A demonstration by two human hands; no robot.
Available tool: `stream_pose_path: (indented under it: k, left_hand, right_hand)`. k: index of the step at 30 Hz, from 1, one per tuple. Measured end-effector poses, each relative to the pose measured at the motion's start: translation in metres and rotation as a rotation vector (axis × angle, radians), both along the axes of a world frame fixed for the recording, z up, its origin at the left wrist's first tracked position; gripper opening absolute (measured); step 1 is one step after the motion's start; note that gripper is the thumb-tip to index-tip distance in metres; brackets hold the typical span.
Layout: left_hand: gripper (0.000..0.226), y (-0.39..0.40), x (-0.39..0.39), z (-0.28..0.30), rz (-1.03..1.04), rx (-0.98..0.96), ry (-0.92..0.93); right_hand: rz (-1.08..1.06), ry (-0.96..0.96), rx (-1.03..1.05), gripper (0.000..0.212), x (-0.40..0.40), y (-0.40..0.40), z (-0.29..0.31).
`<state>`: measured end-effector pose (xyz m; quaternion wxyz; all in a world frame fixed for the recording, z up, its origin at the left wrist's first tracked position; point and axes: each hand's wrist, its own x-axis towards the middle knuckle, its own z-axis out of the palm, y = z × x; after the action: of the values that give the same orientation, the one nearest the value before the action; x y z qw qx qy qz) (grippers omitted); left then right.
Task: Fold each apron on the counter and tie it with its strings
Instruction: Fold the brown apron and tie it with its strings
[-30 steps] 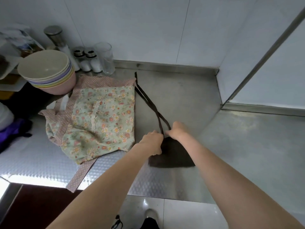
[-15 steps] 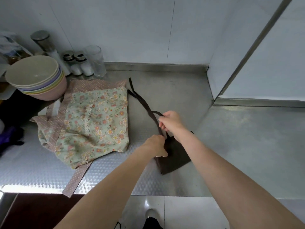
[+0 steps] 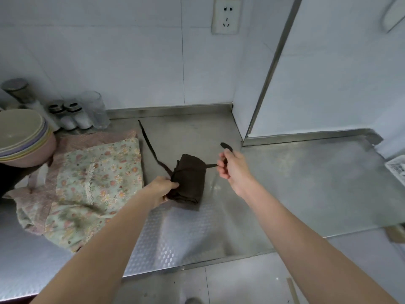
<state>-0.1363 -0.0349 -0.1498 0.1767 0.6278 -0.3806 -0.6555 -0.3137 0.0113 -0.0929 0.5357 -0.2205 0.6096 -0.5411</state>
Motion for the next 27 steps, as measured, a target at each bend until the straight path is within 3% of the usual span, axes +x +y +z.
stream_pose_path:
  k: [6,12,14,16,20,24,27]
  left_hand:
    - [0.019,-0.009,0.022,0.056,-0.076,-0.132,0.289]
    - [0.010,-0.008,0.037,0.099,-0.514,-0.191,0.286]
    - [0.020,-0.009,0.042,0.105,-0.676,-0.146,0.261]
    - [0.027,-0.007,0.042,0.112,-0.888,-0.089,0.192]
    - [0.016,0.003,0.025,0.120,-1.260,-0.130,-0.190]
    - [0.016,0.013,0.000,0.116,-1.408,-0.151,-0.392]
    - [0.033,0.017,-0.009,0.112,-1.403,-0.275,-0.576]
  right_hand:
    - [-0.038,-0.150,0.164,0.035,-0.022,0.032,-0.013]
    - [0.173,-0.405,0.279,0.033,-0.011,0.044,-0.021]
    - [0.215,-0.414,0.281,0.028,-0.008,0.044,-0.016]
    - [0.286,-0.336,0.283,0.030,-0.011,0.043,-0.008]
    - [0.718,0.125,0.391,0.022,-0.007,0.032,0.015]
    - [1.010,0.528,0.386,0.021,0.006,0.013,0.027]
    - [0.945,0.572,0.283,0.023,0.011,0.010,0.033]
